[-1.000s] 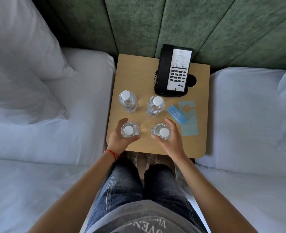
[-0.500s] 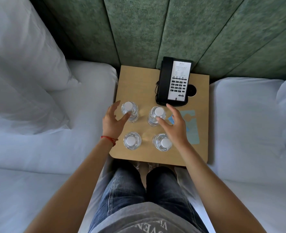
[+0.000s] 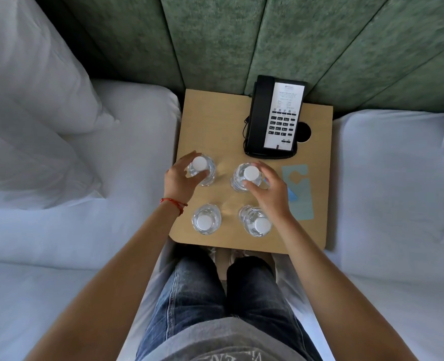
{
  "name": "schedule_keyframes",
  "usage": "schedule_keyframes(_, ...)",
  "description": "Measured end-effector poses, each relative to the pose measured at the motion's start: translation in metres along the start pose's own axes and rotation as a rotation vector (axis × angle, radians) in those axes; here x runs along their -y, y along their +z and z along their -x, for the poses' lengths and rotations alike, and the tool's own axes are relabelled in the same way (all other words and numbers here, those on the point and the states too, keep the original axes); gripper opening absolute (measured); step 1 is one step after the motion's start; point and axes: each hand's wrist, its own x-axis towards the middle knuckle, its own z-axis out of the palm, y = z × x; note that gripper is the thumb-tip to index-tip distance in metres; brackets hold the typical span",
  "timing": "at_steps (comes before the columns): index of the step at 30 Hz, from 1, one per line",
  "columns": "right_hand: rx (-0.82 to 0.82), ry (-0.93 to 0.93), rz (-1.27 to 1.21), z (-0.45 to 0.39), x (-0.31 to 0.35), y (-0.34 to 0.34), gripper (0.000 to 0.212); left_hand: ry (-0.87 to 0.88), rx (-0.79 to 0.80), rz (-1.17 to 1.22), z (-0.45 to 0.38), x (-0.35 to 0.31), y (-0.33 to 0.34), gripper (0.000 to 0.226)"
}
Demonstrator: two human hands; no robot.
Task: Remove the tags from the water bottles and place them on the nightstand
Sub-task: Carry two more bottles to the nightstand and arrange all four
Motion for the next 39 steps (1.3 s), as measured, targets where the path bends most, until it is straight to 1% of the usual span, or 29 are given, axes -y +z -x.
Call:
schedule_keyframes(5,-0.018,-0.019,-0.064,-0.006,0.001,0.005,0.038,0.018,-0.029,0.025,-0.002,0.002,0.002,0.043)
schedule_keyframes(9,-0.066,0.007,-0.103,-0.015,0.002,0.007,0.039,0.034,-0.082,0.046,-0.005,0.001,0.007,0.042)
schedule_keyframes(13,-0.066,-0.025,-0.094,-0.029,0.007,0.010,0.038,0.034,-0.121,0.048,-0.016,-0.003,0.007,0.042)
schedule_keyframes(23,-0.047,-0.029,-0.127,-0.074,0.024,0.021,0.043,0.106,-0.117,0.059,-0.064,-0.020,0.009,0.044)
schedule_keyframes(30,-0.048,-0.055,-0.164,-0.112,0.038,0.028,0.041,0.123,-0.122,0.034,-0.095,-0.032,0.014,0.043)
schedule_keyframes(34,-0.036,-0.089,-0.137,-0.132,0.043,0.031,0.040,0.134,-0.098,0.047,-0.109,-0.039,0.018,0.044)
schedule_keyframes(39,-0.019,-0.081,-0.138,-0.156,0.053,0.028,0.041,0.145,-0.082,0.063,-0.129,-0.047,0.021,0.044)
